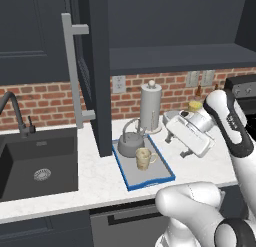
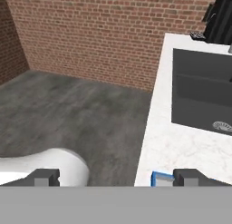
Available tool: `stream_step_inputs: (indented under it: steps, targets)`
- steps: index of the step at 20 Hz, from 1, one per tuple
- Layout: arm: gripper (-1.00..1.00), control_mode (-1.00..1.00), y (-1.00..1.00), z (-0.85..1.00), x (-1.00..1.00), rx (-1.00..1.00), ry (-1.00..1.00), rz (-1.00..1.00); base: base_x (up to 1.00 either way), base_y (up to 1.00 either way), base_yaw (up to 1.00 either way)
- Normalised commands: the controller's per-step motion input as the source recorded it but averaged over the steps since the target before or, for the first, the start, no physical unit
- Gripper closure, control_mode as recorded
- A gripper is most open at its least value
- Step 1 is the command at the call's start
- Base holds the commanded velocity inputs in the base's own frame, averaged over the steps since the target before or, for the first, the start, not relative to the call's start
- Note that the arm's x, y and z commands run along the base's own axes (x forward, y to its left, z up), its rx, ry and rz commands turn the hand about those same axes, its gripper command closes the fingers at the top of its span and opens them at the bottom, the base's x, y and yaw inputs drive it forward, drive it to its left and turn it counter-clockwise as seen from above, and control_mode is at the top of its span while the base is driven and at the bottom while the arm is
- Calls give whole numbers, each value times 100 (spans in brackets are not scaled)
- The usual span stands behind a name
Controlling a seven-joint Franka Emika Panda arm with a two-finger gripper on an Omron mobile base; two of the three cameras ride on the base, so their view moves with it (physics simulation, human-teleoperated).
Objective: Pick the kettle from the counter and place it on the tray. Then pick the mug from the cabinet and place it on the tray. Then close the cabinet doors.
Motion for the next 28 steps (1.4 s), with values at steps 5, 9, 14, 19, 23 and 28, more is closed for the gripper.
stream_step_inputs:
  steps: [5, 9, 14, 19, 23, 28]
  targets:
    - [-100, -100, 0, 53, -65, 0, -12, 2, 0, 0, 0]
    - [-100, -100, 0, 41, -51, 0, -16, 1, 0, 0, 0]
    - [-100, -100, 0, 51, -50, 0, -15, 1, 0, 0, 0]
    - [-100, -100, 0, 45, -35, 0, -5, 0, 0, 0, 0]
    - [-100, -100, 0, 22, -35, 0, -8, 3, 0, 0, 0]
    - [-100, -100, -5, 4, -32, 1, -1, 2, 0, 0, 0]
